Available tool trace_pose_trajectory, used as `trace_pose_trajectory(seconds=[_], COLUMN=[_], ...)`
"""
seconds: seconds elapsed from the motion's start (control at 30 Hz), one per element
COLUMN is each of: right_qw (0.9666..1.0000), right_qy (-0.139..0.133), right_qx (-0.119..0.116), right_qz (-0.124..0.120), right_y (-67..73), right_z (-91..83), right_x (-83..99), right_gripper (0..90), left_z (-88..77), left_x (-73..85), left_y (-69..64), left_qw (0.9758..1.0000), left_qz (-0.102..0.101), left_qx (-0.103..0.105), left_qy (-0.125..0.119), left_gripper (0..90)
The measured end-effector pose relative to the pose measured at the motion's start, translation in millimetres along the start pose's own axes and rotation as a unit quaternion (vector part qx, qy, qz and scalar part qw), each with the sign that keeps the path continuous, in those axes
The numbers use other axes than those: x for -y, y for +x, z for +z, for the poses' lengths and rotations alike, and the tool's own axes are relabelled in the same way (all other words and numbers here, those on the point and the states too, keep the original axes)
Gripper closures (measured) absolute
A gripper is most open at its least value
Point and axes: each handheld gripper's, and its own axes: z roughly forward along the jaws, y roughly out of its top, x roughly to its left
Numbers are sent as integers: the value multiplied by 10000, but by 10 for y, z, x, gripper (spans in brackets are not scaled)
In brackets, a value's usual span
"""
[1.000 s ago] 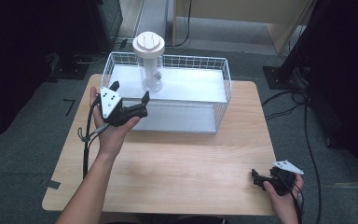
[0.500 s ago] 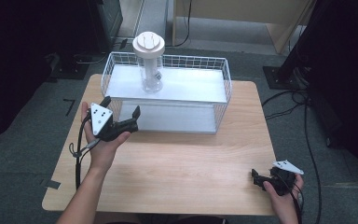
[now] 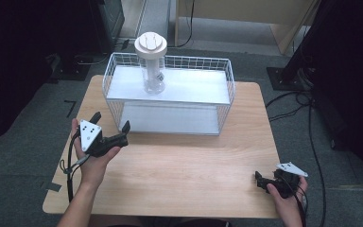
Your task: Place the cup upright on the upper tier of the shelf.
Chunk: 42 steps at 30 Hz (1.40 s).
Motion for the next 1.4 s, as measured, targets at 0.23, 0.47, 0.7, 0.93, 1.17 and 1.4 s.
trace_pose_trajectory(seconds=[0.23,0.47,0.7,0.93,1.17,1.4], right_qw=[10000,10000,10000,10000,10000,10000], right_qy=[7,3,2,4,6,6], right_qx=[2,2,4,11,17,20], right_qz=[8,1,3,19,20,17], right_y=[1,1,2,3,8,8], right_z=[-1,0,-1,-2,-7,-7], right_x=[-1,0,0,1,6,6], right_gripper=[0,0,0,0,0,0], left_z=[-96,-223,-391,-548,-656,-735], left_x=[179,318,521,689,811,962], left_y=[140,270,386,521,644,768], left_qw=[9998,9994,9986,9967,9940,9888], left_qz=[-60,-11,-42,-68,-119,-222], left_qx=[-135,-238,-287,-396,-437,-454], left_qy=[135,256,452,705,996,1405], left_gripper=[0,0,0,0,0,0])
